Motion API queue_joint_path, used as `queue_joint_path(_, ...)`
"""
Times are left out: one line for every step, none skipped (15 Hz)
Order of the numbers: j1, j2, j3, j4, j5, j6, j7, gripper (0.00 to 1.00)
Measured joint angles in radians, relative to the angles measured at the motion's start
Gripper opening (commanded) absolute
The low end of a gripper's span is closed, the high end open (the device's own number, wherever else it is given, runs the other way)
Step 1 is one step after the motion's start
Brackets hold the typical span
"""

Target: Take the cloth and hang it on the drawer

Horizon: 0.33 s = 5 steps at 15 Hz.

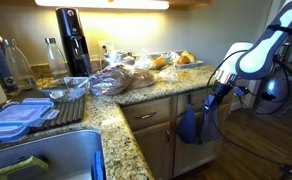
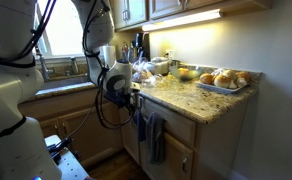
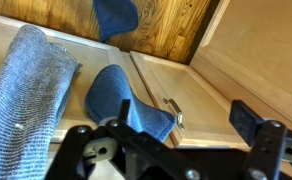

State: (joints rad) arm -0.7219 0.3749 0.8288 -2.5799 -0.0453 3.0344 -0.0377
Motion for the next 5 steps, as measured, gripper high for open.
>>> queue_joint_path(-0.017, -0.009, 0.018, 0.000, 0.000, -0.019, 0.000, 1.00)
queue_joint_path(-0.032, -0.017, 0.036, 0.000, 0.000, -0.037, 0.000, 1.00)
queue_joint_path(-0.042, -0.025, 0.048, 0.000, 0.000, -0.047, 0.000, 1.00)
queue_joint_path(-0.046, -0.031, 0.054, 0.000, 0.000, -0.054, 0.000, 1.00)
queue_joint_path(-0.048, -0.033, 0.056, 0.000, 0.000, -0.057, 0.000, 1.00)
